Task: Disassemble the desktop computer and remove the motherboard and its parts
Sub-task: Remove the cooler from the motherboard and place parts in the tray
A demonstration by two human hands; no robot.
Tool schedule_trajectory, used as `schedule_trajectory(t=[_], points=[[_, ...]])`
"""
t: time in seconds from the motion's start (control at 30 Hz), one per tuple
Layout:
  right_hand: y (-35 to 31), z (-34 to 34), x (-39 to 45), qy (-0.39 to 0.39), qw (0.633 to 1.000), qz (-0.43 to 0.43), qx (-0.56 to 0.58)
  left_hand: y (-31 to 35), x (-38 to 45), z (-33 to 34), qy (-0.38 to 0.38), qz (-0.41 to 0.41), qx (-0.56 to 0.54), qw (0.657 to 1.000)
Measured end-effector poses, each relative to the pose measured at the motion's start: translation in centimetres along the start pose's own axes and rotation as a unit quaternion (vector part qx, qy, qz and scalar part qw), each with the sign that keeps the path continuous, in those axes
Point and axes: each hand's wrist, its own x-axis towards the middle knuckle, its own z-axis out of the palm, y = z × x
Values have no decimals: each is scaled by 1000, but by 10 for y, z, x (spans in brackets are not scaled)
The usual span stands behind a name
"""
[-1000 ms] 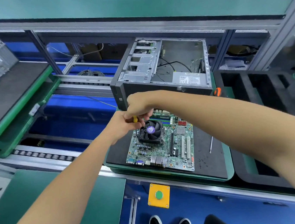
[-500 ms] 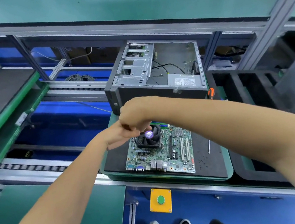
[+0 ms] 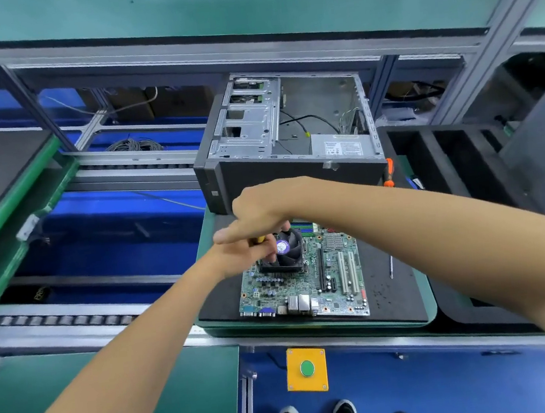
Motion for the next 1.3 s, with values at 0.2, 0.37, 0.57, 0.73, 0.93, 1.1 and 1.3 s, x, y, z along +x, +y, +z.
schedule_trajectory(t=[0.2, 0.37, 0.57, 0.73, 0.93, 1.1, 1.3], points=[[12, 9, 3, -26, 999, 46, 14, 0, 6, 14, 50, 65, -22, 996], [19, 12, 6, -39, 985, 54, 159, -6, 6, 14, 66, 45, -47, 996], [14, 15, 6, 6, 999, -30, -34, -8, -1, 15, 79, 33, -37, 996], [7, 15, 5, 25, 980, -99, -172, -10, -7, 4, 20, -1, -127, 992], [1, 19, 4, 118, 923, -183, -318, -17, -12, -7, 45, -9, -31, 998], [6, 18, 3, 129, 962, -158, -182, -17, -9, -2, 85, 11, -11, 996], [7, 15, 4, 44, 999, -8, 27, -14, -8, 3, 110, 35, -16, 993]])
